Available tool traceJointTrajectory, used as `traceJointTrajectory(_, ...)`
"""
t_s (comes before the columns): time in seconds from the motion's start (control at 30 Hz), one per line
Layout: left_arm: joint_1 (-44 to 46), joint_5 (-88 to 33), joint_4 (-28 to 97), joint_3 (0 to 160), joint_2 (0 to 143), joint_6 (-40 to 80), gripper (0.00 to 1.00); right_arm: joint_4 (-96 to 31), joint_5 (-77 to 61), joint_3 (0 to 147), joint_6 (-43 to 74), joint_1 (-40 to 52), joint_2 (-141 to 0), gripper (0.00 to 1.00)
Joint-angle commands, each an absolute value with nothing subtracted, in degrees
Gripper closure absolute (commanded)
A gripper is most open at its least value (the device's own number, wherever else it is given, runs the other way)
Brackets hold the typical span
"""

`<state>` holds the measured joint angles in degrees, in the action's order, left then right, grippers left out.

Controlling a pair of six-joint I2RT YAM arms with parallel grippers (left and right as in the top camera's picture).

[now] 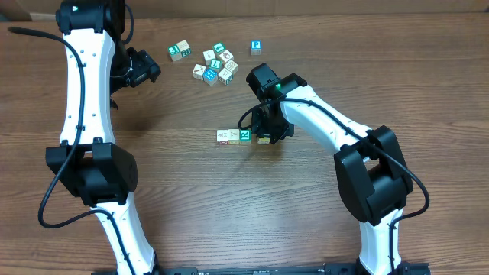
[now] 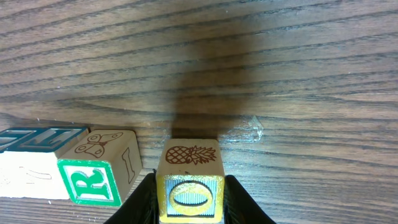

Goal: Form a horizontal line

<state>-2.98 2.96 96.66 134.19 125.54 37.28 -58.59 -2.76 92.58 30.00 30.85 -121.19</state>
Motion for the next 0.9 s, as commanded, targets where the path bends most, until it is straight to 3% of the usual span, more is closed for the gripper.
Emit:
traceJointTrajectory(0.0,-2.61,2.94,96.79,134.19,125.91,36.82,0.01,-58.5,-2.68,94.15,29.74,31.22,-119.37,0.75)
traceJointTrajectory(0.4,-2.59,2.94,96.77,134.19,125.91,36.82,0.0,-58.06,-0.23,94.15,29.8,31.22,-119.37,0.53)
traceJointTrajectory(0.87,-2.59,2.94,96.77,134.19,125.91,36.82,0.0,-51.53,5.17,94.15,30.24,27.2,-119.37,0.57)
